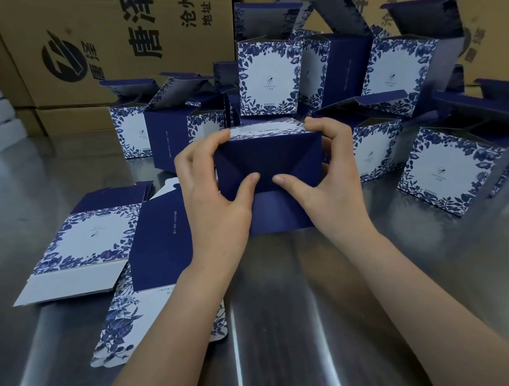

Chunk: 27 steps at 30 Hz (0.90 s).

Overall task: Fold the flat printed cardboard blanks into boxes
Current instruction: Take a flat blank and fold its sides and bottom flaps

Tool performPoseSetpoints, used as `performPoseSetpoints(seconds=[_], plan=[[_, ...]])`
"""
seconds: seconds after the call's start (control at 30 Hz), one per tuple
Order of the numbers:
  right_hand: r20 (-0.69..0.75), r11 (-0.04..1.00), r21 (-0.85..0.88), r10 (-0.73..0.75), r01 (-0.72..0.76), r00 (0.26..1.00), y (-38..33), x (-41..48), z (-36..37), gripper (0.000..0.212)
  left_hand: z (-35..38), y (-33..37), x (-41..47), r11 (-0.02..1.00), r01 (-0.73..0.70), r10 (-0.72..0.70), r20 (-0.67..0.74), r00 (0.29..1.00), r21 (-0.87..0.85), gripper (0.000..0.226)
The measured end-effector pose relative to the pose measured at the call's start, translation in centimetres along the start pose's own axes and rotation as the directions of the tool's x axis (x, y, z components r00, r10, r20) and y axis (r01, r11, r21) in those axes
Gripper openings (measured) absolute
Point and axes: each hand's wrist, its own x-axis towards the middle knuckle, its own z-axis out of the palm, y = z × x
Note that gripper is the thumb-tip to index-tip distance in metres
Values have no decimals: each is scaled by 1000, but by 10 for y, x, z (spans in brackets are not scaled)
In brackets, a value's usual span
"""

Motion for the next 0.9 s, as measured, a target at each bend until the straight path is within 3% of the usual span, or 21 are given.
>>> performPoseSetpoints(seconds=[0.37,0.9], plan=[[-34,999,-49,-23,21,999,1,-1,3,67,1,1,-1,1000,-15,15,-13,1000,19,65],[75,994,99,34,-41,997,-1,0,-1,72,0,-3,0,1000,24,-24,110,994,-2,74]])
